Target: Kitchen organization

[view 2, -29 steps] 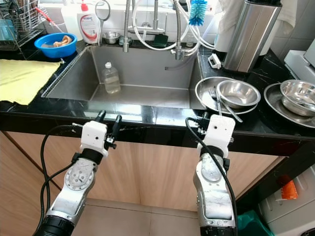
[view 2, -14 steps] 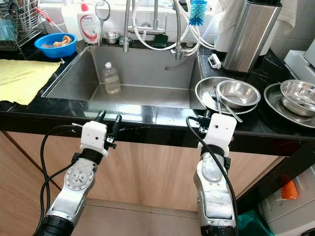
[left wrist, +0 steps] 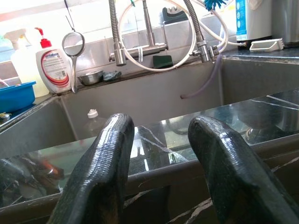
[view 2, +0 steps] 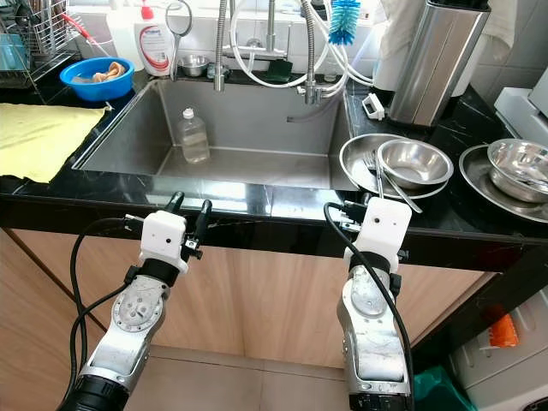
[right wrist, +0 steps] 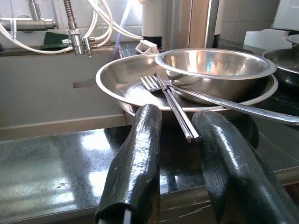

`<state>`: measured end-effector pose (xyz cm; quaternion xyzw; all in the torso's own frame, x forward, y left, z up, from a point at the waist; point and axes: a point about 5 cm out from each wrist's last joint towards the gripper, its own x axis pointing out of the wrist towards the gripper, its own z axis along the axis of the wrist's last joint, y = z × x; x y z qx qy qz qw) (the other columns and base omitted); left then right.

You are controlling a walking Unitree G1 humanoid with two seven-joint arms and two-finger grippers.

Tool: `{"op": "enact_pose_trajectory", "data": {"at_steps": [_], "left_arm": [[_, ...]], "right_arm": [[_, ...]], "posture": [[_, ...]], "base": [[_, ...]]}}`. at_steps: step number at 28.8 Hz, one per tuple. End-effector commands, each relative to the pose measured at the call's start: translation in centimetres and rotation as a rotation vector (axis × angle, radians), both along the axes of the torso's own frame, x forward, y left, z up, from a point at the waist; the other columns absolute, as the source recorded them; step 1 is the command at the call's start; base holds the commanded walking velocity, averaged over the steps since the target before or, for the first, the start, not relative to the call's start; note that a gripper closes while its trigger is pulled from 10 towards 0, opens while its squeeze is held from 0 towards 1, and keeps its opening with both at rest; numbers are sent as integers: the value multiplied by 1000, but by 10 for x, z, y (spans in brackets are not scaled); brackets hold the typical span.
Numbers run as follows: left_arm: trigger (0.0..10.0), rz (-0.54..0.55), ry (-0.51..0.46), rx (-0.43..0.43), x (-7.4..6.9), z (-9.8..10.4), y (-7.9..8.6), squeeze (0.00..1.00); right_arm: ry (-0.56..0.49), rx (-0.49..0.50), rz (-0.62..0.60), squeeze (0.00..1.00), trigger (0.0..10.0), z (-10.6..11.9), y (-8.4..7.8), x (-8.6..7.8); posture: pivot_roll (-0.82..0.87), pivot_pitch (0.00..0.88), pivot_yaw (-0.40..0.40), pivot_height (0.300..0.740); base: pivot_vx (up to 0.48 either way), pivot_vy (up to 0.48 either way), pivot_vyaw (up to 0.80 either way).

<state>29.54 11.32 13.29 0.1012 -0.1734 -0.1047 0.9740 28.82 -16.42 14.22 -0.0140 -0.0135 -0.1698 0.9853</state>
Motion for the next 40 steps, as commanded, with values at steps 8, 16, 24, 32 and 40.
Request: {"op": "enact_pose_trajectory", "data": {"at_steps": [8,16,24,32,40], "left_arm": [[10000,-8,0,12,-1,-2,-2,0],[10000,-13,0,13,-1,-2,-3,0],[10000,-13,1,11,0,-2,-4,0],[10000,-2,4,9,1,-2,-2,0],[10000,2,3,11,2,-1,-2,0]], "right_arm": [[-38,8,20,0,0,9,1,3],[-59,12,36,0,0,13,3,4],[-169,25,114,0,10000,31,14,6],[-177,-32,374,0,10000,37,43,14],[-84,-29,516,0,10000,33,57,32]], "posture": [[-138,0,-42,706],[-141,0,-43,706],[-140,0,-45,706],[-145,0,-44,706],[-146,0,-39,706]], "base": [[0,0,0],[0,0,0],[0,0,0],[0,0,0],[0,0,0]]}}
